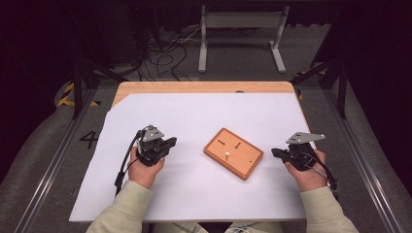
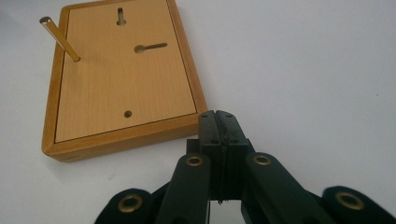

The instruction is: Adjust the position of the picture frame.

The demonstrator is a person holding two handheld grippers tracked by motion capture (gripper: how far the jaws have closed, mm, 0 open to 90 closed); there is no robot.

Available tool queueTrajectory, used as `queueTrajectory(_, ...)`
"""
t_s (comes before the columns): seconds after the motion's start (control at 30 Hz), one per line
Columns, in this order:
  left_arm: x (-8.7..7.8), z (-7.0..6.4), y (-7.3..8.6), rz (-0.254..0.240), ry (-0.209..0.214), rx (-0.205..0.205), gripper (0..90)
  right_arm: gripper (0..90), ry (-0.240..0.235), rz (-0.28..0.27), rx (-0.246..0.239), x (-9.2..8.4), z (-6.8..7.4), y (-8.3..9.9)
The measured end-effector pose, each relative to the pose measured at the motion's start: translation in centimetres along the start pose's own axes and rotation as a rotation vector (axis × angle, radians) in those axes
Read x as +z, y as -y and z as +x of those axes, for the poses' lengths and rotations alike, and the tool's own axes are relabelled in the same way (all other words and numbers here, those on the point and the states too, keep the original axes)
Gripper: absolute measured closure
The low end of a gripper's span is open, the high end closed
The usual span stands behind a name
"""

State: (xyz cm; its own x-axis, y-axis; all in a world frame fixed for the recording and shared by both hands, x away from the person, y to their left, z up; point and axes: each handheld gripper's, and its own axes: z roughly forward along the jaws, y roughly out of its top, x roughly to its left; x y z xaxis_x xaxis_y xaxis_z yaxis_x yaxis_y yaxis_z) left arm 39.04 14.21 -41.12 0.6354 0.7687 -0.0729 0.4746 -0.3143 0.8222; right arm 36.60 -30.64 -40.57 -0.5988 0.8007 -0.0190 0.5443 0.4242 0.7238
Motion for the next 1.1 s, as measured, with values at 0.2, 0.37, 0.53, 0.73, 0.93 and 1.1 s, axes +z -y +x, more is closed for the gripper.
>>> queueTrajectory(0.2,0.2,0.1,0.1,0.016,0.000,0.000,89.7,90.0,-0.010,0.061,0.002,1.0,0.3,0.0)
queueTrajectory(0.37,0.4,0.3,0.2,0.028,-0.001,0.001,89.6,90.0,-0.018,0.104,-0.003,2.1,0.5,-0.2)
queueTrajectory(0.53,0.4,0.4,0.2,0.033,-0.003,0.000,89.5,90.0,-0.007,0.137,0.006,3.0,0.6,-0.3)
queueTrajectory(0.73,0.4,0.5,0.4,0.041,-0.007,-0.010,89.4,90.0,0.015,0.162,0.018,3.9,0.8,-0.7)
queueTrajectory(0.93,0.3,0.6,0.5,0.042,-0.010,-0.005,89.4,90.0,0.030,0.185,0.037,3.9,0.6,-0.6)
queueTrajectory(1.1,0.2,0.8,0.6,0.044,-0.013,-0.012,89.4,90.0,0.042,0.216,0.036,4.6,0.7,-0.5)
